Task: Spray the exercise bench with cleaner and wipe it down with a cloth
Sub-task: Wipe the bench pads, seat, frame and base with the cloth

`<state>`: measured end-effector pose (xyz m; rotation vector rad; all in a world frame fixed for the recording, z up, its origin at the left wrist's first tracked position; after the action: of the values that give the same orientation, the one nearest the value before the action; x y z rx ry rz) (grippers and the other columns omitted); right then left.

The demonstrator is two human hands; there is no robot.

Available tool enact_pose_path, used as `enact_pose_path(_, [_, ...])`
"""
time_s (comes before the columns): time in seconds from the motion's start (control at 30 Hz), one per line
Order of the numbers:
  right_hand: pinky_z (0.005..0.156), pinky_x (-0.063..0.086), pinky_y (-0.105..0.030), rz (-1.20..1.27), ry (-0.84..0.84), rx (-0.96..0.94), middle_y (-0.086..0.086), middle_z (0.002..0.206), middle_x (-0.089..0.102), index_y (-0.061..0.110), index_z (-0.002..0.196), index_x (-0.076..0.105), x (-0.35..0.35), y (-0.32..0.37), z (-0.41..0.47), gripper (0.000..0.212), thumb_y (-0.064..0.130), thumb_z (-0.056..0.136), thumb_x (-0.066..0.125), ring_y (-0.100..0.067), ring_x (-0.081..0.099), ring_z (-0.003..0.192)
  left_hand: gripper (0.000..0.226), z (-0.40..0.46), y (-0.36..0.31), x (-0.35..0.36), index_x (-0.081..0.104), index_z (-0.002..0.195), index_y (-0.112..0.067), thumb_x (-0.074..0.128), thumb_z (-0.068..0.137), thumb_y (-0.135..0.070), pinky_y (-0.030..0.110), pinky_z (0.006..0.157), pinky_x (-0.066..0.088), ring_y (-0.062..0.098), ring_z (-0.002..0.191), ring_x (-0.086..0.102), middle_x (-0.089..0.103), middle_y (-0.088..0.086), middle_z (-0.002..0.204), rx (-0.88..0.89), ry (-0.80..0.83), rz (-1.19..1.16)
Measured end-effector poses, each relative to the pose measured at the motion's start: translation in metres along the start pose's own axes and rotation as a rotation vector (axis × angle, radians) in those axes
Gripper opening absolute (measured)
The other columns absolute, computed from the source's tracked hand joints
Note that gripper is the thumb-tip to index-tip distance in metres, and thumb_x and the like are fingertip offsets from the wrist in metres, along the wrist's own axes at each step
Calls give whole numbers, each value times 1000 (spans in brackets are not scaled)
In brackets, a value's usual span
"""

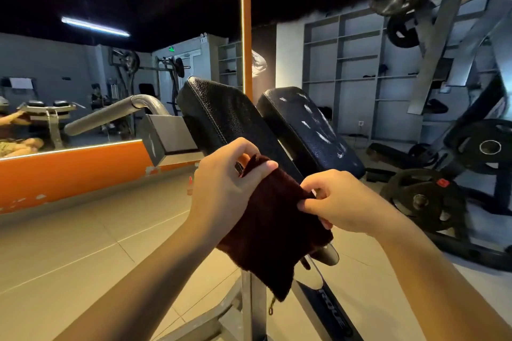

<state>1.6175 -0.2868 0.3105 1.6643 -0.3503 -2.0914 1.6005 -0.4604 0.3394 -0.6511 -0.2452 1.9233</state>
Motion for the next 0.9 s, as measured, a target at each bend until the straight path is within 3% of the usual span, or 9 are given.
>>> enact_pose_path(0.1, [55, 50, -18, 19, -272, 52, 4, 69, 64, 28, 103, 65, -24, 3, 13, 15, 21, 100, 52, -4, 63, 57, 16, 4, 2, -1, 60, 85, -26, 72, 81, -36, 19, 63, 47, 9, 74, 59, 58, -18, 76, -12, -15, -63])
enact_pose_path(0.2, [80, 47, -30, -100, -486, 66, -2, 107, 65, 32, 123, 57, -16, 20, 33, 26, 24, 101, 46, -22, 61, 97, 26, 3, 8, -4, 57, 89, -26, 68, 78, -47, 16, 56, 45, 9, 70, 60, 58, -16, 74, 21, -24, 33])
enact_pose_path(0.27, [99, 43, -37, 31, -460, 36, 0, 135, 53, 34, 145, 35, 15, 26, 40, 43, 37, 103, 41, -22, 52, 122, 39, -1, 23, -15, 59, 94, -25, 61, 81, -62, 22, 53, 49, 10, 68, 60, 60, -11, 77, 70, -64, 159])
enact_pose_path(0.37, [120, 19, -46, 236, -344, 75, 7, 161, 18, 37, 154, 0, 52, 23, 38, 82, 77, 85, 19, -21, 19, 148, 60, 1, 56, -43, 61, 110, -13, 49, 85, -66, 36, 82, 48, 24, 97, 58, 63, 7, 106, 145, -163, 333])
enact_pose_path(0.43, [122, -2, -45, 148, -263, 99, 10, 164, -4, 32, 154, -9, 61, 21, 41, 104, 88, 68, 12, -18, -4, 151, 72, 15, 81, -64, 51, 130, -11, 53, 82, -64, 45, 106, 34, 31, 128, 42, 49, 15, 137, 177, -194, 486])
enact_pose_path(0.5, [120, -7, -42, 52, -233, 89, 9, 163, -14, 28, 154, -14, 60, 25, 47, 114, 93, 64, 14, -17, -12, 150, 91, 37, 98, -81, 33, 146, -17, 58, 76, -69, 48, 114, 24, 26, 142, 24, 29, 12, 154, 51, -121, 416])
enact_pose_path(0.6, [118, -11, -38, 48, -200, 49, 10, 162, -16, 28, 153, -17, 56, 31, 53, 106, 85, 69, 15, -14, -15, 149, 108, 53, 111, -79, 22, 152, -16, 71, 70, -67, 31, 102, 32, 16, 133, 34, 33, 8, 153, -113, -24, 234])
enact_pose_path(0.73, [116, -14, -33, 89, -183, -10, 14, 162, -13, 32, 153, -12, 47, 38, 68, 79, 67, 87, 11, -8, -16, 148, 115, 55, 114, -75, 33, 147, -13, 75, 56, -70, 24, 98, 32, 8, 122, 33, 39, 7, 145, -48, -36, 311])
enact_pose_path(0.9, [118, -12, -34, 178, -199, -112, 11, 163, -5, 30, 155, 0, 25, 55, 114, 56, 45, 105, 17, -6, -12, 148, 101, 52, 116, -80, 30, 144, -29, 81, 57, -39, 12, 94, 31, 0, 123, 29, 37, -4, 146, 37, -9, 210])
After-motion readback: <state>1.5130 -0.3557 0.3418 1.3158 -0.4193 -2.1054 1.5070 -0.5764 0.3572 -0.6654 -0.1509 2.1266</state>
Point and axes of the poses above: each hand's wrist, its own z-axis towards the middle knuckle, its own x-axis out of the palm, y = z × x, the point moved 6 cm from there along z, towards the middle knuckle
